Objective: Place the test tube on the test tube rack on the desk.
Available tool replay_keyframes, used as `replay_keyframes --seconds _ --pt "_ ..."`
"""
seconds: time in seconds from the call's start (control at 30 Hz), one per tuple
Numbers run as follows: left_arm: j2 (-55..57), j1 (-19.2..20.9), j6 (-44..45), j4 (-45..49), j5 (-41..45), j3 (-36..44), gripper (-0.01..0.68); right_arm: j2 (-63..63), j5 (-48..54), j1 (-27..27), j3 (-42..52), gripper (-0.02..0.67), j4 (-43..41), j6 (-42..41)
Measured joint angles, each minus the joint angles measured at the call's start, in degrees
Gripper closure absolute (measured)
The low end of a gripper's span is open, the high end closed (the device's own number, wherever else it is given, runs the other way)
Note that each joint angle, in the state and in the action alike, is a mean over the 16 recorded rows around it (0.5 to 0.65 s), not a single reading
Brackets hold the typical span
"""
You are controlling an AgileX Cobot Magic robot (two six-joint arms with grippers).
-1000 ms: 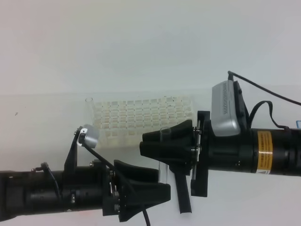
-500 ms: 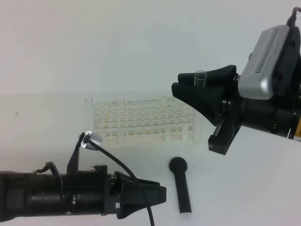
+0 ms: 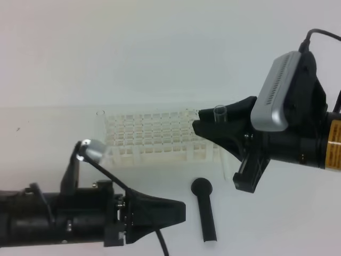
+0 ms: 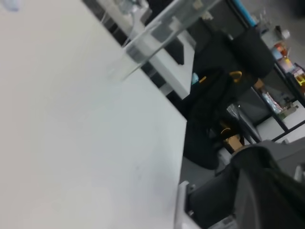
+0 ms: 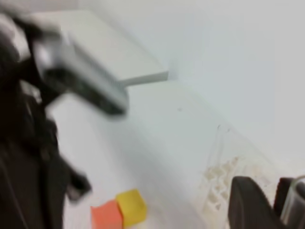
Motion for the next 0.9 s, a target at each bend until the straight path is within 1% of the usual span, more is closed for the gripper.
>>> replay_keyframes --seconds 0.17,0.33,0.47,0.6,0.77,0.9 --pt "-11.38 0.00 -6.23 1.81 -1.60 0.00 0.672 0.08 -0.94 0.00 0.00 0.537 -3.65 2.41" --pt "-26.06 0.00 -16.66 6.40 -8.26 0.00 0.673 0.08 -1.89 0.00 0.00 0.537 -5.72 3.59" --pt "-37.11 0.00 -27.75 14.00 -17.31 0.00 0.673 0.08 -2.37 0.00 0.00 0.537 -6.25 3.86" --pt "-45.09 0.00 -37.91 24.83 -27.90 0.04 0.674 0.08 -2.48 0.00 0.00 0.537 -6.40 3.92" --pt "-49.87 0.00 -47.42 38.50 -40.64 0.11 0.674 0.08 -2.53 0.00 0.00 0.537 -6.43 3.96" --pt "-50.62 0.31 -51.58 46.73 -50.10 0.14 0.674 0.08 -2.57 0.00 0.00 0.537 -6.43 4.02"
